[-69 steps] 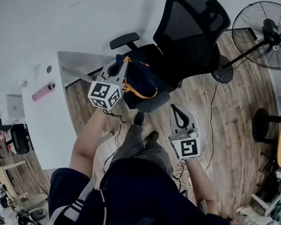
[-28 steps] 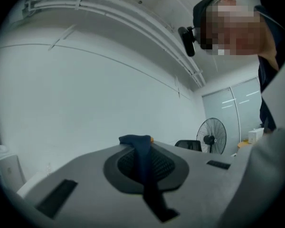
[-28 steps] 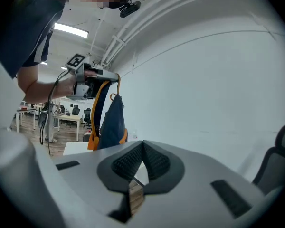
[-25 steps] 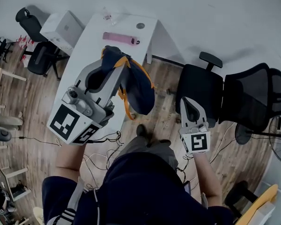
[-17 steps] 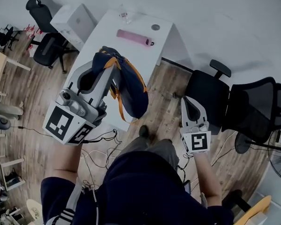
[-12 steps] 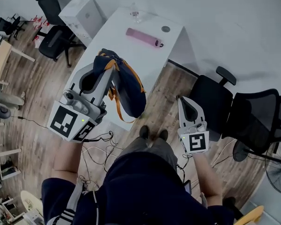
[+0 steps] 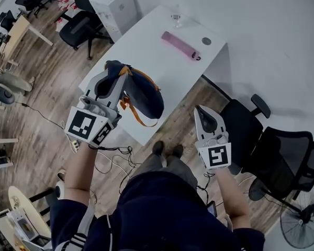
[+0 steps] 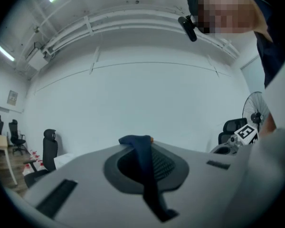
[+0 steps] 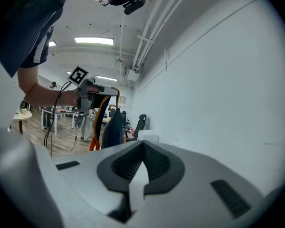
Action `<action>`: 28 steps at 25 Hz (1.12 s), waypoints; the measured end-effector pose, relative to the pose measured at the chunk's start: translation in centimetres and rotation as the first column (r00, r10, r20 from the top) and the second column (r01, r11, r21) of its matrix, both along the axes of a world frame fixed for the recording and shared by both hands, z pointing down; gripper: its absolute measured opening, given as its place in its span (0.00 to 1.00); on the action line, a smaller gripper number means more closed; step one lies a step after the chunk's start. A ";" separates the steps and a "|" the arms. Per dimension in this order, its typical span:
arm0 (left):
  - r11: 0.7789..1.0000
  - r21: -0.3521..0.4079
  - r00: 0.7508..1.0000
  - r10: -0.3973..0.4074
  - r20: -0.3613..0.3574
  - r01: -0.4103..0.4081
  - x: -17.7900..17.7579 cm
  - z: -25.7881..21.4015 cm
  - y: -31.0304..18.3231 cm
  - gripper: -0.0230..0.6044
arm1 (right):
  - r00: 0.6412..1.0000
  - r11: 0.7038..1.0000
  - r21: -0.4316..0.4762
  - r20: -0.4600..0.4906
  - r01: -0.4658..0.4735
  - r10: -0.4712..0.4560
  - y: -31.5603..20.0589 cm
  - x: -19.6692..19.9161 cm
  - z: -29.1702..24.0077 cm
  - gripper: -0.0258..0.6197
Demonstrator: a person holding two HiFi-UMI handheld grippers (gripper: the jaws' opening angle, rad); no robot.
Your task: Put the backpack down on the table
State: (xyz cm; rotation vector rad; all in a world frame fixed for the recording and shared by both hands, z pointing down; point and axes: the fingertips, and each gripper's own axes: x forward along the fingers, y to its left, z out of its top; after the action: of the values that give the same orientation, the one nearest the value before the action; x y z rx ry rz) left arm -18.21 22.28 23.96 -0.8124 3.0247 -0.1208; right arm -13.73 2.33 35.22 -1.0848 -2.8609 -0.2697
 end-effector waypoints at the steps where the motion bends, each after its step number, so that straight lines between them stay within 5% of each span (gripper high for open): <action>1: 1.000 -0.003 1.000 -0.011 -0.004 0.011 -0.1 0.4 0.4 0.04 | 1.000 1.000 -0.001 0.000 0.008 -0.008 0.2 -0.2 -0.1 0.04; 14: 0.998 -0.016 0.998 -0.065 -0.005 0.065 0.3 1.7 2.6 0.04 | 0.998 0.998 -0.011 -0.009 0.061 -0.061 1.5 -1.4 0.4 0.04; 28: 0.993 -0.012 0.993 -0.117 -0.013 0.117 -5.4 4.5 3.7 0.04 | 0.998 0.998 -0.019 -0.033 0.052 -0.053 1.4 -2.8 1.3 0.04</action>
State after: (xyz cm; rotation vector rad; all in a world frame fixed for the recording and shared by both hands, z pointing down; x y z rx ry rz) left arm -23.63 25.97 28.46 -0.6387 3.0871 -0.1337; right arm -16.50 3.75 36.49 -1.1578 -2.8140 -0.2260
